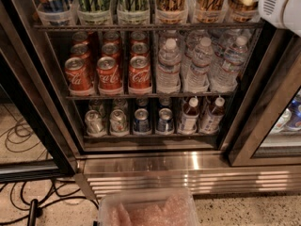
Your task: Pick orange can from top shelf of fridge
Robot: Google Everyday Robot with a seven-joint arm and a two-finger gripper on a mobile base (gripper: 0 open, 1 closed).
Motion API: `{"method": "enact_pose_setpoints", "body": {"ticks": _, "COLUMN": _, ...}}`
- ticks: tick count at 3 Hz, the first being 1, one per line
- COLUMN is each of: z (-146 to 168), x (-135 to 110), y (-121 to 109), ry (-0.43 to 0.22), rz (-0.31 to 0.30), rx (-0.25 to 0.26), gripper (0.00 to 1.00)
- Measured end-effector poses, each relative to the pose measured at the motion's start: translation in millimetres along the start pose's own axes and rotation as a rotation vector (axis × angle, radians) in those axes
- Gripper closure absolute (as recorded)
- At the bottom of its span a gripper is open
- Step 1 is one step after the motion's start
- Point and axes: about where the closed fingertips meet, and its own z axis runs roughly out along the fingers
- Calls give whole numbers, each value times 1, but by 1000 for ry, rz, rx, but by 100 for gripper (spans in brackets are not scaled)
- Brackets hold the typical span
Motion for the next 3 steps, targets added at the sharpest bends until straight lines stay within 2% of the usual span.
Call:
{"method": "enact_pose_setpoints", "body": {"ticks": 1, "z": -37, "x": 16, "y": 1, "ry": 86, "rz": -17, "rx": -32, "gripper": 100}}
{"method": "enact_pose_setpoints", "body": {"ticks": 2, "z": -60, "x": 18, "y": 7, "ry": 151, "rz": -28, "rx": -107, "gripper": 100}}
{"method": "enact_pose_setpoints", "body": {"ticks": 3, "z": -76, "x": 17, "y": 23, "ry": 192, "rz": -45, "rx": -240, "gripper": 100}}
